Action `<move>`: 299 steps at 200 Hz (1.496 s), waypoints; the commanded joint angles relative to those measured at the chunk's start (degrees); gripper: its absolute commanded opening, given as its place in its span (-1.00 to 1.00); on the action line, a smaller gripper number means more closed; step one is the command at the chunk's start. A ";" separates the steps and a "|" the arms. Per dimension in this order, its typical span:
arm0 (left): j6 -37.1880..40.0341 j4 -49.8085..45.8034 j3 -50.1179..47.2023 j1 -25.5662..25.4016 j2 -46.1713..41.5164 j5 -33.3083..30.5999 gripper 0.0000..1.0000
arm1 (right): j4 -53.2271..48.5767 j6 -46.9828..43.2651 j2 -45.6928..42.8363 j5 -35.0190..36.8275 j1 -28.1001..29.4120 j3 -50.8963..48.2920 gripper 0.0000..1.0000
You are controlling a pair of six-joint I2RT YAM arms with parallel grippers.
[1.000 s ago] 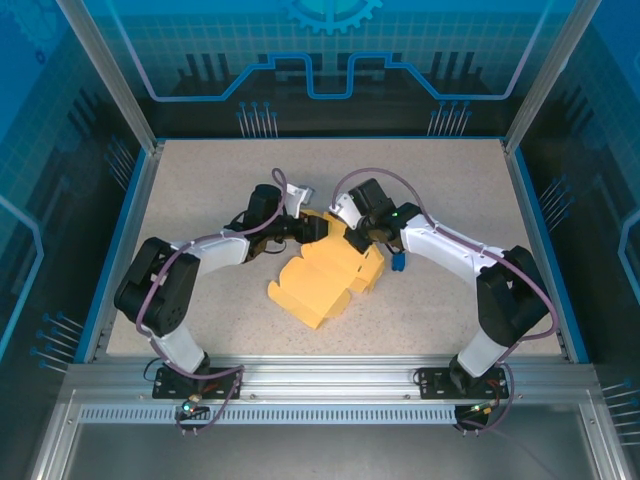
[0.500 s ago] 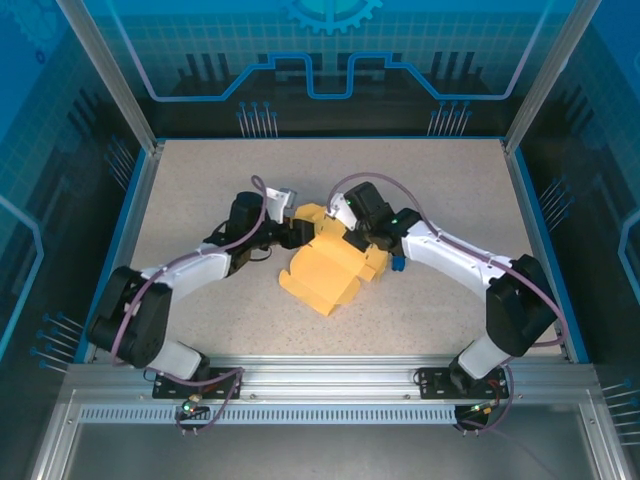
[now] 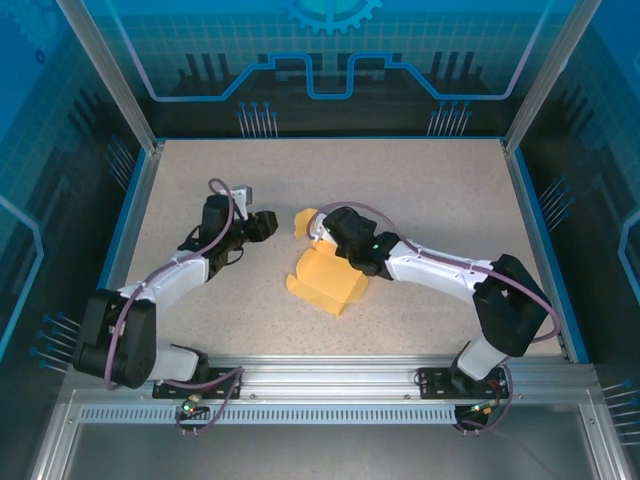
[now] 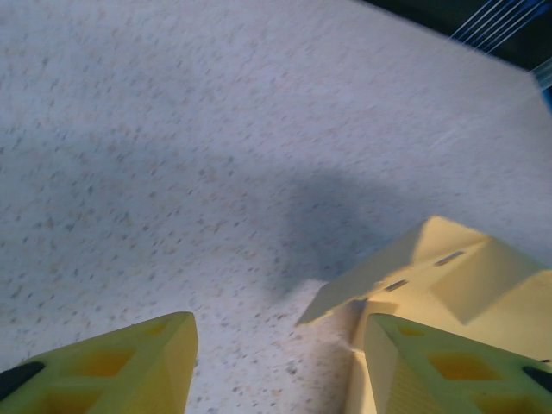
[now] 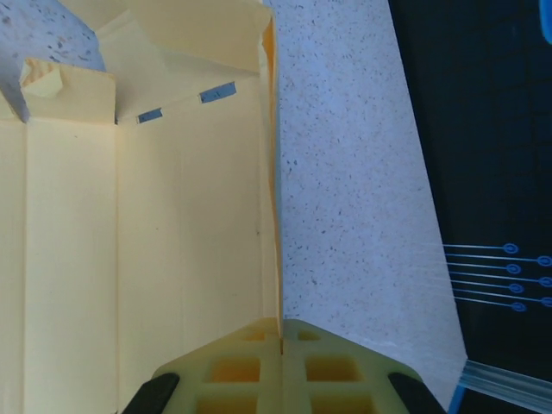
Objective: Fold the paper box
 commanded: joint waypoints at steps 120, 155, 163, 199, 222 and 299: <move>0.90 -3.69 14.41 -1.18 25.24 7.35 -0.11 | 16.31 -12.59 3.92 6.77 1.51 -6.60 -1.00; 2.47 -2.51 15.74 -2.29 27.24 10.13 -0.09 | 16.43 -13.02 3.62 6.89 1.54 -6.62 -1.00; 2.58 -1.86 15.66 -2.37 27.57 11.04 -0.09 | 16.05 -12.84 3.51 6.86 1.51 -6.50 -1.00; 4.17 1.60 14.04 -3.05 27.11 15.29 -0.09 | 14.84 -11.99 3.05 6.08 1.26 -6.36 -1.00; 5.66 3.19 12.62 -3.83 25.99 16.87 -0.09 | 14.58 -11.52 2.52 4.72 0.93 -6.67 -1.00; 7.39 7.45 9.70 -5.06 24.28 20.98 -0.08 | 12.51 -9.68 1.21 0.56 -0.99 -6.55 -1.00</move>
